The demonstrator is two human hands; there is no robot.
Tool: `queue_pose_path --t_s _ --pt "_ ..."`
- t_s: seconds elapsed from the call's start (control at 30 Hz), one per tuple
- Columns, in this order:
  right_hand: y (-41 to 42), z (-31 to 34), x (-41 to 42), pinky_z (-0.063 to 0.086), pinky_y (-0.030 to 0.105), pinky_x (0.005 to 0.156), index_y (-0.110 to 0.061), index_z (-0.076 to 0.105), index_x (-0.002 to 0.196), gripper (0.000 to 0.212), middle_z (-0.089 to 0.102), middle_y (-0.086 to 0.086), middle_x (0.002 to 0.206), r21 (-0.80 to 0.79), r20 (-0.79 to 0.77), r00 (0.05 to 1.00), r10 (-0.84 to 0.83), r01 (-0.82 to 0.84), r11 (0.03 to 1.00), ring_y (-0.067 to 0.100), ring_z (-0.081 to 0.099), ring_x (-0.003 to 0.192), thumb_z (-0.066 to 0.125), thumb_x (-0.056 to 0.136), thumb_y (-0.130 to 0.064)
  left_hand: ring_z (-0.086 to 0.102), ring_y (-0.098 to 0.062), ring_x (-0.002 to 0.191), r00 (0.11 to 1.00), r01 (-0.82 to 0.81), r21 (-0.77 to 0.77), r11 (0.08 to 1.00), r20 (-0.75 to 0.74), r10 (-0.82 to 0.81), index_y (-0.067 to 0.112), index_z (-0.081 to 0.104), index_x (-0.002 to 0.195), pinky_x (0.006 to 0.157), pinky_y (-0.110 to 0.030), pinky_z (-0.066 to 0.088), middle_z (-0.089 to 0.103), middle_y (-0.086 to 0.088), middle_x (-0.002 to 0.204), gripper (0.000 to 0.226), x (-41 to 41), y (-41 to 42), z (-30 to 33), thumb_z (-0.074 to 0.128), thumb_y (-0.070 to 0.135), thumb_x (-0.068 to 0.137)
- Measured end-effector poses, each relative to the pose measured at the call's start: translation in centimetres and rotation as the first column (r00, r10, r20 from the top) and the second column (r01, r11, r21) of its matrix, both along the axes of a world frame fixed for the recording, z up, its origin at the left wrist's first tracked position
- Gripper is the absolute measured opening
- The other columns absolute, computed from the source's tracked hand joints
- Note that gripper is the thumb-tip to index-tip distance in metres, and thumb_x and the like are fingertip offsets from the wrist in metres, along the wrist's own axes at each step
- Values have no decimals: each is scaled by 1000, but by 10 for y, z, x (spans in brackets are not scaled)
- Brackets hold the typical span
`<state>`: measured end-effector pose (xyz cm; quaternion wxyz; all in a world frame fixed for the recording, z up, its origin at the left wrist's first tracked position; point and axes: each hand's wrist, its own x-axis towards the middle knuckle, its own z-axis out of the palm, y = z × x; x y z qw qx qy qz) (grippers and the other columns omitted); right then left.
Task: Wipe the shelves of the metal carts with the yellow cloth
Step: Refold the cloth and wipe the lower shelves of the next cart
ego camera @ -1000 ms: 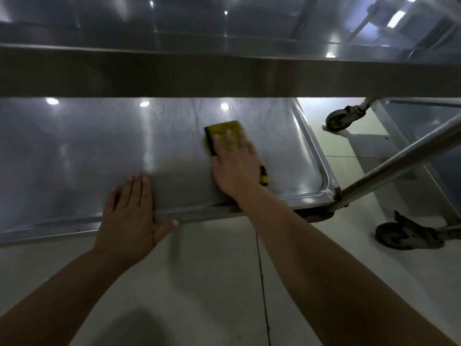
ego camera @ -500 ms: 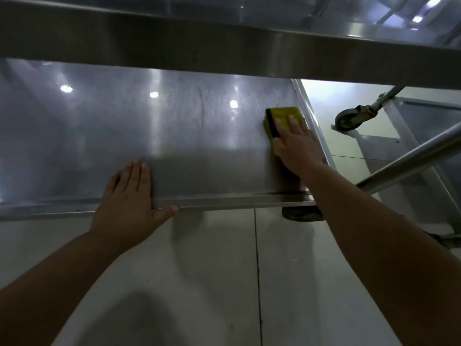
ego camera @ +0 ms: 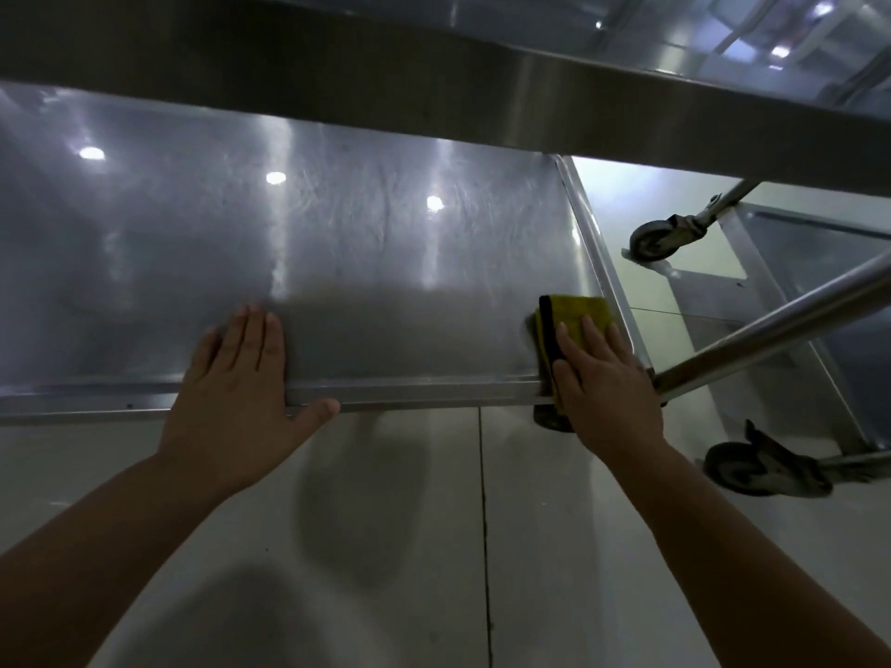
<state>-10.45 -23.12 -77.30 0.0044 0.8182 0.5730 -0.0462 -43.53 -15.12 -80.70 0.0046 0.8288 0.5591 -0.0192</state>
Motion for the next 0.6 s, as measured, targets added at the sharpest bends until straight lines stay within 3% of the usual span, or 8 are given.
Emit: queue_pose_path --t_s 0.1,0.2,0.33,0.47,0.6 --pt "50 -4 25 11 46 118 -29 14 153 53 8 6 161 -34 24 999 23 -22 999 30 1 148 25 102 -39 40 -41 132 1000 3 -19 1000 -1 -3 -15 39 135 109 -39 12 40 -32 140 106 0 2 1 12 75 85" --pt "101 -12 45 10 50 119 -27 14 154 55 6 9 162 -32 66 996 60 -58 998 33 -1 148 24 101 -39 39 -39 133 1000 9 -26 1000 9 -9 -13 38 136 112 -35 7 39 -30 142 105 -1 3 1 12 75 85" --pt "139 -3 45 6 49 119 -29 12 153 54 3 8 162 -33 -5 1000 31 -31 999 31 -3 148 27 102 -36 40 -38 132 1000 8 -19 1000 6 -7 -13 40 136 109 -39 12 40 -30 141 104 1 6 2 13 74 86" --pt "111 -1 28 5 46 119 -34 10 153 55 -1 3 162 -67 6 992 125 -124 990 27 -6 148 28 102 -39 39 -38 133 1000 -10 -26 1000 13 11 -13 39 136 109 -42 14 39 -30 141 105 0 6 3 13 75 85" --pt "53 2 0 1 38 117 -41 7 149 61 -8 -8 158 -116 -86 920 382 -390 914 16 -17 146 17 90 -53 38 -38 133 999 -21 -54 998 26 23 -13 38 136 109 -41 14 39 -30 142 105 2 4 5 12 75 85"
